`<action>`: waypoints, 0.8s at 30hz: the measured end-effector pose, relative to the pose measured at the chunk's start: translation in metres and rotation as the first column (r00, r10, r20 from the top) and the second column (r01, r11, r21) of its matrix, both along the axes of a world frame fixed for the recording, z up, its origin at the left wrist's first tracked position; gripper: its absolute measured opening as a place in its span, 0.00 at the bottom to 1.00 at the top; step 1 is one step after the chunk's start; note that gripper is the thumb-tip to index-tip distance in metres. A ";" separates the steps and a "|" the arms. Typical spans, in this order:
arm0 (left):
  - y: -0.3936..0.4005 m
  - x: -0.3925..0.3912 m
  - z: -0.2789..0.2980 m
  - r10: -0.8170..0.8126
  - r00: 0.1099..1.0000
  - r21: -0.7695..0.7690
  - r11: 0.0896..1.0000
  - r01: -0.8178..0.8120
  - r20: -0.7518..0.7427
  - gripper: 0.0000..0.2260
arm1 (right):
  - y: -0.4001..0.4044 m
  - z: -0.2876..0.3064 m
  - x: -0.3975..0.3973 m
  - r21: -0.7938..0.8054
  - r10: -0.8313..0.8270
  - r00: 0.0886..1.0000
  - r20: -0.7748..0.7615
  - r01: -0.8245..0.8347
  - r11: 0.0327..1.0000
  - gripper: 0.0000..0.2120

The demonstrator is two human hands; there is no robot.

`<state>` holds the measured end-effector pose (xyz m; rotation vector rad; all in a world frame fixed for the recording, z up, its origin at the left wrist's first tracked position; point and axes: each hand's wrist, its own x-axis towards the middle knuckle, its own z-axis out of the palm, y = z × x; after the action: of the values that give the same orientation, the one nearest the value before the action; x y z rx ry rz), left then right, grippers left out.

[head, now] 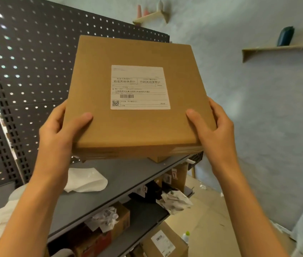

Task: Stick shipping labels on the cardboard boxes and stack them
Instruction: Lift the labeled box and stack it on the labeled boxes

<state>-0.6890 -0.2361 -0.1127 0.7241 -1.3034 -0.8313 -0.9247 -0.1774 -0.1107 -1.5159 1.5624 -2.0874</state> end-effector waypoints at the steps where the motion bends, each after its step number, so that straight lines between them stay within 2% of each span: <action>1: -0.005 -0.006 0.003 -0.004 1.000 -0.014 1.000 0.004 -0.001 0.11 | -0.004 0.003 -0.006 -0.006 -0.004 1.000 0.005 0.004 1.000 0.28; 5: -0.027 -0.031 0.018 -0.020 0.999 -0.061 0.998 0.018 -0.029 0.15 | -0.025 0.017 -0.029 -0.023 -0.010 1.000 0.003 0.010 1.000 0.27; 17: -0.091 -0.087 0.044 -0.005 0.999 -0.139 0.990 -0.002 -0.053 0.13 | -0.099 0.042 -0.087 -0.065 0.012 1.000 -0.023 -0.014 0.998 0.26; 24: -0.106 -0.110 0.051 0.045 0.998 -0.146 0.988 -0.051 -0.046 0.15 | -0.126 0.046 -0.114 -0.079 0.053 0.998 -0.022 -0.054 0.995 0.31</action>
<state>-0.7994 -0.3418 -0.0613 0.6156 -1.2893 -0.7002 -1.0384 -0.3038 -0.0646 -1.5914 1.4441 -2.1357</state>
